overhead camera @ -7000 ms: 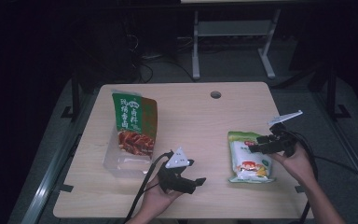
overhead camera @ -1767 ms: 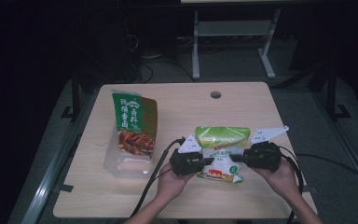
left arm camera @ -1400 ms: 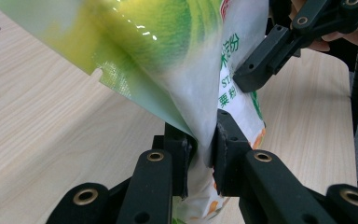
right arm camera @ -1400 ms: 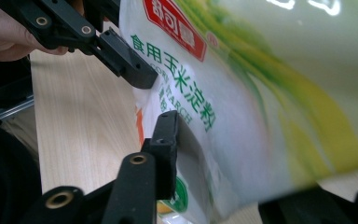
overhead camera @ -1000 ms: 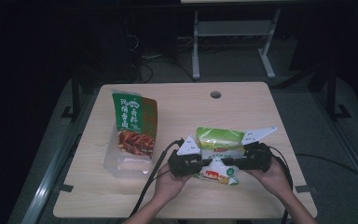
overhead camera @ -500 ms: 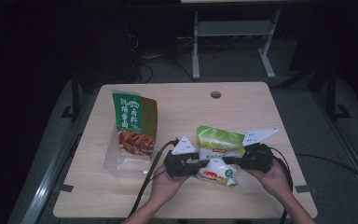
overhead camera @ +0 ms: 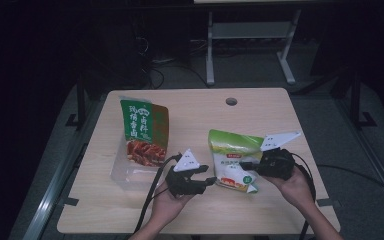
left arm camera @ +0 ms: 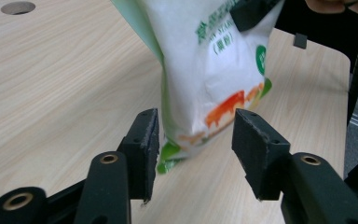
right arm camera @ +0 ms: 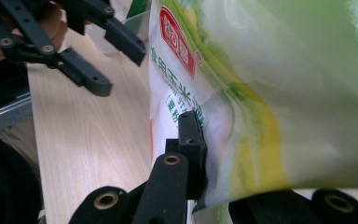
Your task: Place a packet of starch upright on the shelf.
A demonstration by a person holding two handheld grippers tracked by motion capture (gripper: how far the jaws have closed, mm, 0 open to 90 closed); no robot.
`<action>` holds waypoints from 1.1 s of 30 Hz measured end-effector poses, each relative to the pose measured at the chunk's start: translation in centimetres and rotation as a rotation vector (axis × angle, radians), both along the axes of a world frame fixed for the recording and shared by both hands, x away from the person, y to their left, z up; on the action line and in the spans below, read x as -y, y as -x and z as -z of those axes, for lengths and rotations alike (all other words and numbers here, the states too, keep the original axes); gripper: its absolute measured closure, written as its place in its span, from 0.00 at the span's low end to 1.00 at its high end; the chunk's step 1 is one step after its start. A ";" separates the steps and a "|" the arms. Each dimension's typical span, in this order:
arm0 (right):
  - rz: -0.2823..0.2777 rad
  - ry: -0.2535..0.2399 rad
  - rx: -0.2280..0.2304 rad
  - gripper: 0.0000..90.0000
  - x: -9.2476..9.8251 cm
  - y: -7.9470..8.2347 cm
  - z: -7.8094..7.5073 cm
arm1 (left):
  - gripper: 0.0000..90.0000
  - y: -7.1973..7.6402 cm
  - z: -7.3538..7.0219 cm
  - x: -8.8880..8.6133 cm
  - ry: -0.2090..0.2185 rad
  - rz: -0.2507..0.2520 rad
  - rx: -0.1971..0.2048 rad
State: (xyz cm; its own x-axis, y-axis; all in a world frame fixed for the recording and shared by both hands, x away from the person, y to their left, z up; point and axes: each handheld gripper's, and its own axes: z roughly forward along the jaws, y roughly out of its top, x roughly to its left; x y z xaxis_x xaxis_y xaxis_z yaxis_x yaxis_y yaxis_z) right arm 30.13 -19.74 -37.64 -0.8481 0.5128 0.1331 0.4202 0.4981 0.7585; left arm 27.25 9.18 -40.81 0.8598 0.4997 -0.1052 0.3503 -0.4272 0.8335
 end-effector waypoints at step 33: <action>-0.068 -0.015 0.031 0.97 -5.8 -1.8 -4.3 | 0.47 3.6 0.4 -2.7 -0.011 0.015 0.036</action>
